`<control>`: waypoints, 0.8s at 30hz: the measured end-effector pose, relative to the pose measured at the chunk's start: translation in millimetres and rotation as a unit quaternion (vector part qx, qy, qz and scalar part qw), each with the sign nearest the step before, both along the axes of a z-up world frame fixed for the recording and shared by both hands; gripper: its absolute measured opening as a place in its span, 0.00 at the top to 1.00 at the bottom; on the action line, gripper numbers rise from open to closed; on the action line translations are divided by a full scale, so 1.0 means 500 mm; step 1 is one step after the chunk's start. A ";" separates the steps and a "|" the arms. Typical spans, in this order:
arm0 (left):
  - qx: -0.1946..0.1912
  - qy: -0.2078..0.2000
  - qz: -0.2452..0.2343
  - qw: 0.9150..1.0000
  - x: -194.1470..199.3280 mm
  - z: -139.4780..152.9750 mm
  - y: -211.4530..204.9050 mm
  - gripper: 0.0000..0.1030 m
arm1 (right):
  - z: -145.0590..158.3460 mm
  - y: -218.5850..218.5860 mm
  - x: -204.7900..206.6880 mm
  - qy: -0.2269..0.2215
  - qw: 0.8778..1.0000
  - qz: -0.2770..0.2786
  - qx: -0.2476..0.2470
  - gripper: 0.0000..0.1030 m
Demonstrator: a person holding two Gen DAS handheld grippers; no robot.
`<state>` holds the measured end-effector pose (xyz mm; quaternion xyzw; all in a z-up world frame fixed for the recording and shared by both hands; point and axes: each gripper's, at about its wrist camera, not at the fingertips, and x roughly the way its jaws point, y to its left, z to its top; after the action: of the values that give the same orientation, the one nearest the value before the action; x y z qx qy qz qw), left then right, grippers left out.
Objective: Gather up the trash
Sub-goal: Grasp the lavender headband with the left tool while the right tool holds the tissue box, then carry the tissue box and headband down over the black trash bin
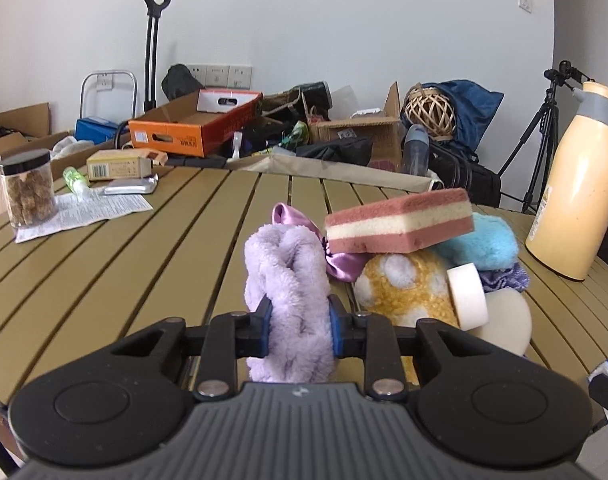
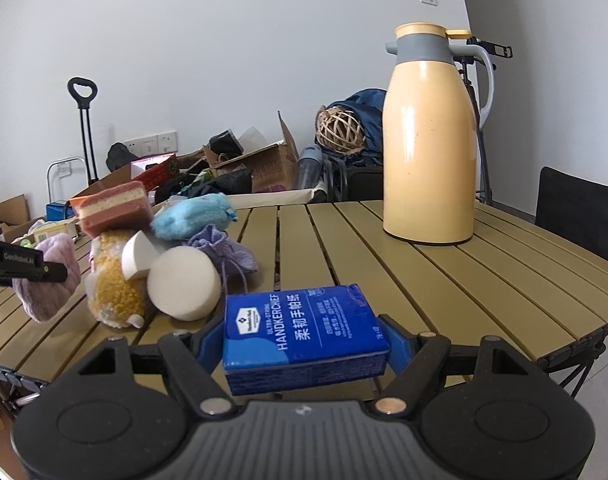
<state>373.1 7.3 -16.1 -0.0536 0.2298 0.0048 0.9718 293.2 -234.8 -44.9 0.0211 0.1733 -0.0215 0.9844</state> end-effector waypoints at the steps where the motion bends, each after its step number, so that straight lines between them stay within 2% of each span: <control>1: 0.001 -0.003 0.000 1.000 -0.009 0.004 0.001 0.74 | 0.002 0.001 -0.004 -0.003 1.000 0.003 -0.001 0.26; 10: 0.011 -0.026 -0.005 1.000 -0.089 0.042 -0.004 0.74 | 0.027 0.036 -0.054 -0.024 0.999 0.036 -0.019 0.26; 24: 0.029 -0.041 -0.023 0.998 -0.257 0.091 -0.019 0.74 | 0.069 0.073 -0.171 -0.023 0.997 0.067 -0.007 0.26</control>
<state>244.5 -2.1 29.3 -0.0204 0.1907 -0.0128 0.9814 207.6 -198.1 -10.3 0.0033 0.1512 0.0437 0.9875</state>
